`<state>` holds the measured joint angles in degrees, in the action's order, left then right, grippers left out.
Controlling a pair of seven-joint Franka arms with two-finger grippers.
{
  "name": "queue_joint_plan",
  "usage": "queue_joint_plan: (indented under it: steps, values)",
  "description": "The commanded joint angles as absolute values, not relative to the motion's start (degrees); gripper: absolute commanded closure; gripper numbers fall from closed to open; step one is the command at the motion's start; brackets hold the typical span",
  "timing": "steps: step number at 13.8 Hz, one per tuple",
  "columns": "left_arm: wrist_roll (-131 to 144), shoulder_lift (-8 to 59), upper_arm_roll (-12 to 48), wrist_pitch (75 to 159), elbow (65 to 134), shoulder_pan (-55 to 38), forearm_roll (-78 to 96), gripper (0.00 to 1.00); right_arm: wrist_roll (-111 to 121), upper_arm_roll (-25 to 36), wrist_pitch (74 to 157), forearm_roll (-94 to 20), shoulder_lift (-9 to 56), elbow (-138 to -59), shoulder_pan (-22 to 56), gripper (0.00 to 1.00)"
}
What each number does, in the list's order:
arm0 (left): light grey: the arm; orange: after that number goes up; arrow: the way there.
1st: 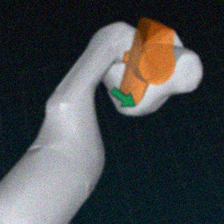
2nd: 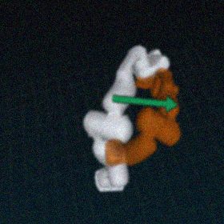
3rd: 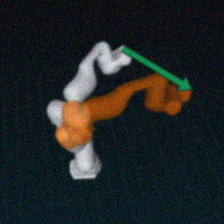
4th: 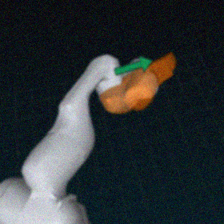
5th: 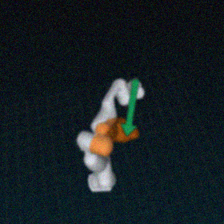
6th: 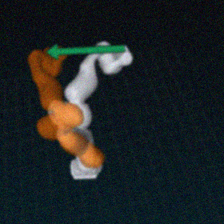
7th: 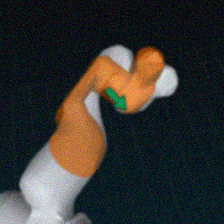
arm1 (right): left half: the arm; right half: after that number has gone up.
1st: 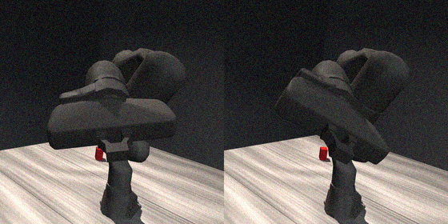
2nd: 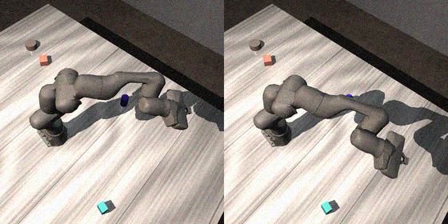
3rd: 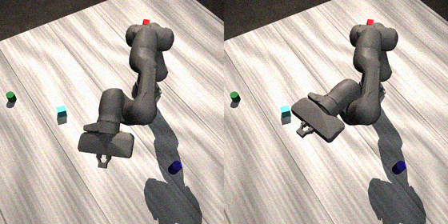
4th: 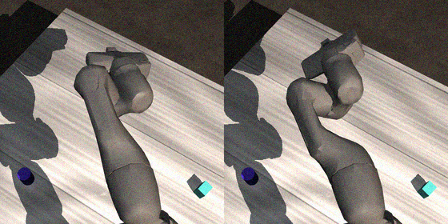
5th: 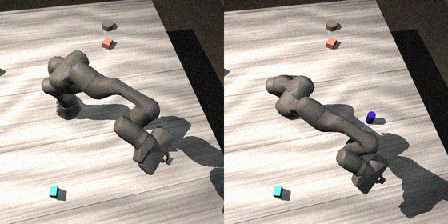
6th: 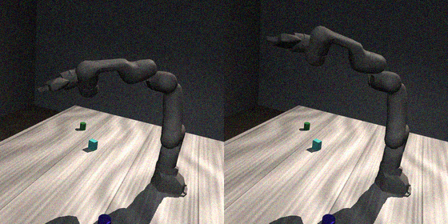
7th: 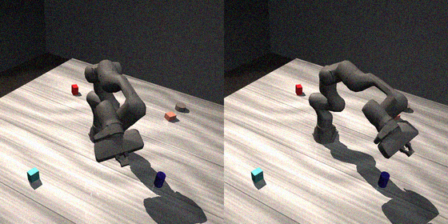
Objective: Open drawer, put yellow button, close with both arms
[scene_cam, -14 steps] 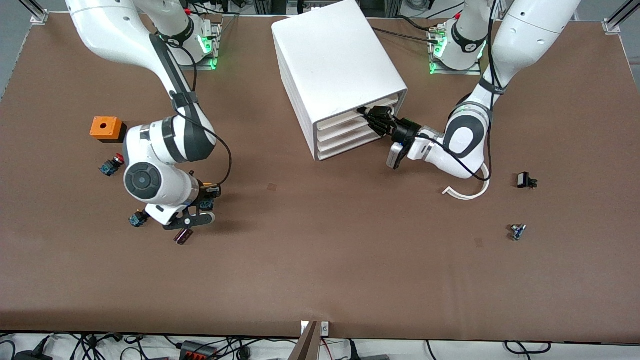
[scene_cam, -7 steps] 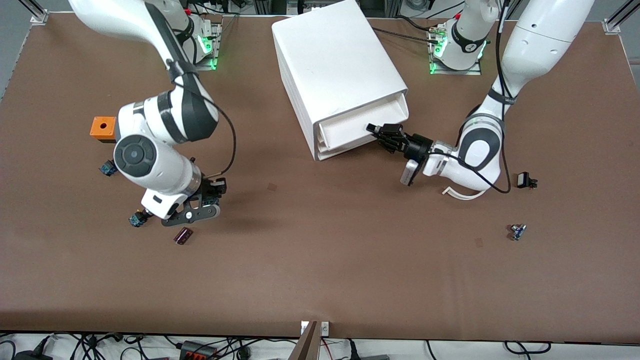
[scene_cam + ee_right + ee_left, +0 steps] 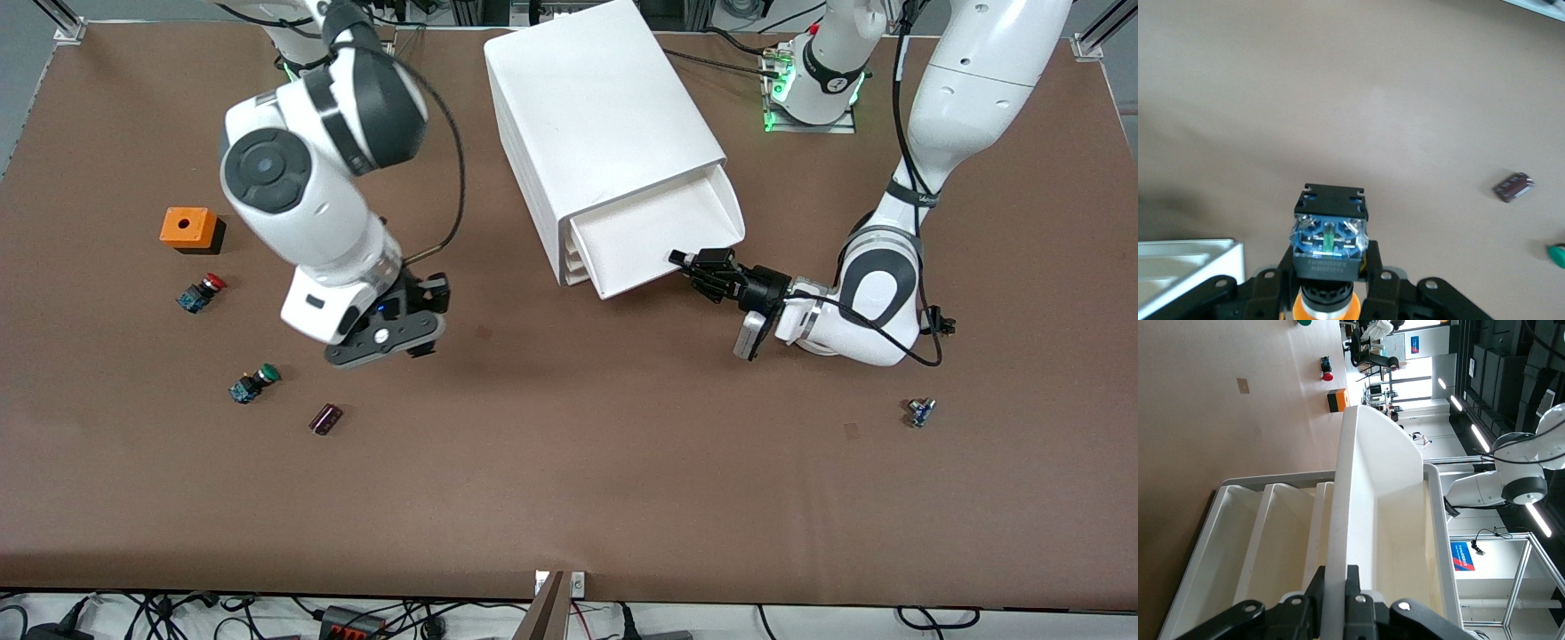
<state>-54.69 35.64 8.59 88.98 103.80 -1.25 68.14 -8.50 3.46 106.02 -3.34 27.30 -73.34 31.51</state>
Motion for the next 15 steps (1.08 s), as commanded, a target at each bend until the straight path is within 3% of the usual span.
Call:
queue_joint_plan:
  steps: [1,4,7,12,15]
  values:
    - [-54.7,37.9,7.1,90.3,101.0,-1.1,65.6,0.01,-13.9,4.0,104.7,-3.5,28.7,-70.1,37.2,1.0]
    - [-50.1,37.4,7.2,86.9,100.6,0.5,65.6,0.0,-19.3,4.1,104.9,-3.3,30.1,-69.1,43.3,1.0]
    - [-35.2,34.6,6.6,80.7,97.7,2.4,64.5,0.0,-26.4,3.9,104.6,-3.7,33.8,-63.2,47.1,1.0]
    - [-7.4,33.2,6.8,78.2,84.6,3.0,46.6,0.0,-31.0,3.9,105.3,-3.7,39.6,-58.0,53.6,1.0]
    - [3.7,33.2,6.8,78.6,80.1,2.1,33.5,0.0,-33.1,2.9,105.6,-3.7,41.0,-57.0,54.5,1.0]
